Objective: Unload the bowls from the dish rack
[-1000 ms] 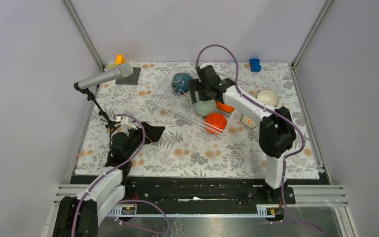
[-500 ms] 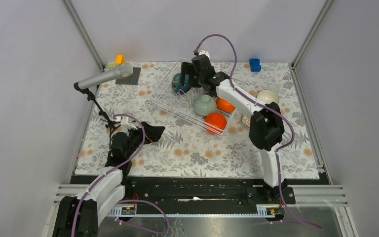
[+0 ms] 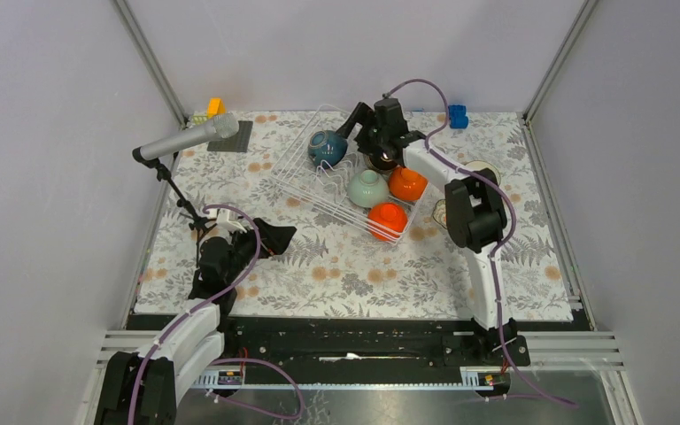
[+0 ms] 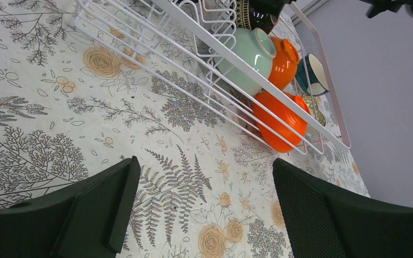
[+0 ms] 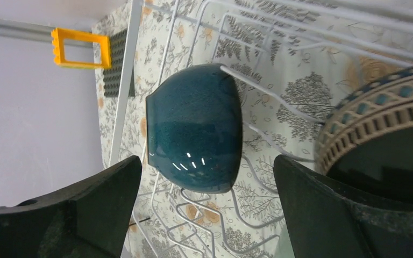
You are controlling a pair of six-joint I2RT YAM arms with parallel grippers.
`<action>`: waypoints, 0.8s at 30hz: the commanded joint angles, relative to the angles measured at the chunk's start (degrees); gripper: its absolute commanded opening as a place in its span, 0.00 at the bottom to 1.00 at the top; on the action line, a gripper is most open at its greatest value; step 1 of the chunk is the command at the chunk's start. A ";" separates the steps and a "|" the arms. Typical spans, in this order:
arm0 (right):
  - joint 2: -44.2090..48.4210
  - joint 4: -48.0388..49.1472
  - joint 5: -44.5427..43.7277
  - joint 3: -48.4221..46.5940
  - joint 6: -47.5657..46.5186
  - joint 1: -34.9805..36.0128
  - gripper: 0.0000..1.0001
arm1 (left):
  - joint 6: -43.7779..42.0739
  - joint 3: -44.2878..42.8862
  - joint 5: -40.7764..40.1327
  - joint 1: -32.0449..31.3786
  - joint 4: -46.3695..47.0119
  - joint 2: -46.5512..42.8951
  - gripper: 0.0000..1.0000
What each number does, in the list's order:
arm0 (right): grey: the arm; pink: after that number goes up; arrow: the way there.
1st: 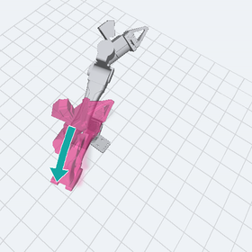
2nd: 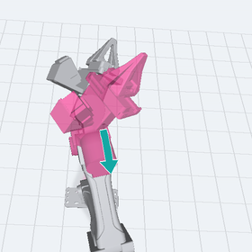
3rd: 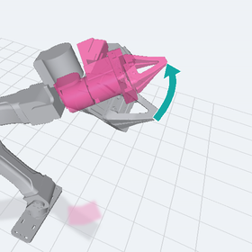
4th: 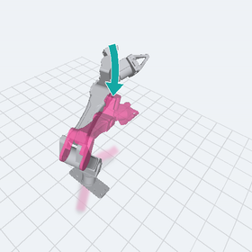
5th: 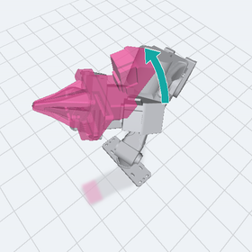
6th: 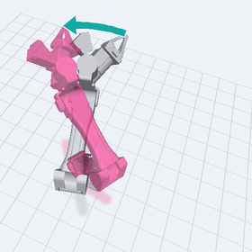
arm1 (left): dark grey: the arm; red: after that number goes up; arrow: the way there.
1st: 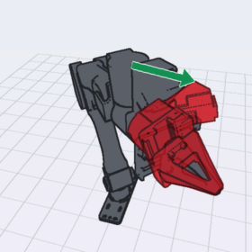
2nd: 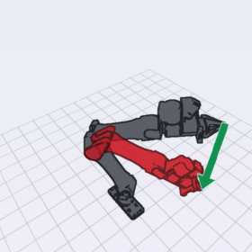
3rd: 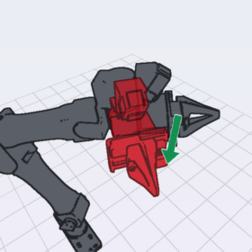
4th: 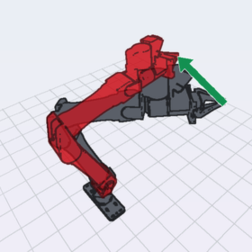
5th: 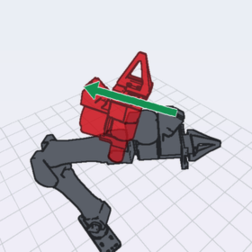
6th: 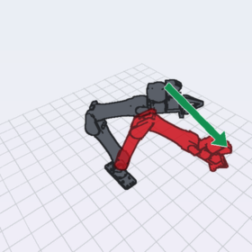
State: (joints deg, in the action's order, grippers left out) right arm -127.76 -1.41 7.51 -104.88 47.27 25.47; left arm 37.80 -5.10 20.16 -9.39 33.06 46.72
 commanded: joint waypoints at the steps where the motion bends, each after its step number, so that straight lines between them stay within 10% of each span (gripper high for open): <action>1: -3.56 -0.05 3.08 -6.54 1.74 0.89 1.00 | -0.36 -0.08 0.33 -0.02 2.67 -0.56 0.99; 24: -10.59 -6.63 7.65 -17.33 -1.79 1.43 1.00 | -0.58 -0.17 -0.03 0.01 2.23 -0.67 0.99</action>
State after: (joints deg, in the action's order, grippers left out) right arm -138.04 -5.76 13.10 -118.50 47.59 26.15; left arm 37.78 -5.10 20.16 -9.39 32.93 46.57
